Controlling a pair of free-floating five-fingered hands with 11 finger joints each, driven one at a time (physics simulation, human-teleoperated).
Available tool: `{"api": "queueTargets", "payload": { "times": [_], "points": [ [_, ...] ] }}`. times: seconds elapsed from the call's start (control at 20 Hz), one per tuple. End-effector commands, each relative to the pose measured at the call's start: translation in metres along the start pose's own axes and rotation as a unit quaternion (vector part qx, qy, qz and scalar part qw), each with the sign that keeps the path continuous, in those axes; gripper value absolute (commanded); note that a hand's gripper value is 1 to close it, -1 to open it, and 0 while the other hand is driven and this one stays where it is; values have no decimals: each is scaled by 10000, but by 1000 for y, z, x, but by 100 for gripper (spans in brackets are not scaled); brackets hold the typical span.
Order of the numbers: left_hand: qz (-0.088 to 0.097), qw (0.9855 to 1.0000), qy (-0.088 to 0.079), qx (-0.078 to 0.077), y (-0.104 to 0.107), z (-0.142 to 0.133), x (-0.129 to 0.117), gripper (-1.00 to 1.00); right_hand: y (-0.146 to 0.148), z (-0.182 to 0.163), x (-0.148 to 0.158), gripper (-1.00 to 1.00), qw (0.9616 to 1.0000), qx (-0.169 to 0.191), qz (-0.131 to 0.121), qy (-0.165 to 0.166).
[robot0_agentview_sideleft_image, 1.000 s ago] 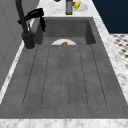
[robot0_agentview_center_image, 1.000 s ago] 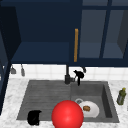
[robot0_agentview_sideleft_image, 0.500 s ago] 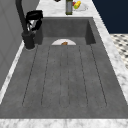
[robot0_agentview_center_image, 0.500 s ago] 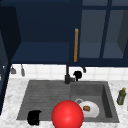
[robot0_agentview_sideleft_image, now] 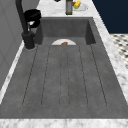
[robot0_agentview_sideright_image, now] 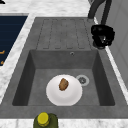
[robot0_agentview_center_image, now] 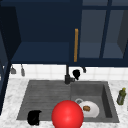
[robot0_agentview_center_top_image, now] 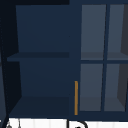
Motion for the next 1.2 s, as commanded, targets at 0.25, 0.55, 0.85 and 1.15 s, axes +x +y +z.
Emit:
{"api": "queueTargets", "payload": {
  "times": [0.25, 0.55, 0.85, 1.15],
  "points": [
    [0, 10000, 0, 0, 0, 0, 0, 0, -48, -28, 23, 100, 9974, 524, 192, 446],
    [0, 10000, 0, 0, 0, 0, 0, 0, -53, -37, 45, 100, 9863, 925, 843, 1075],
    [0, 10000, 0, 0, 0, 0, 0, 0, -46, -33, 76, 100, 9606, 1277, 1310, 2094],
    [0, 10000, 0, 0, 0, 0, 0, 0, -44, -37, 94, 100, 9351, 1215, 1456, 2992]
  ]
}}
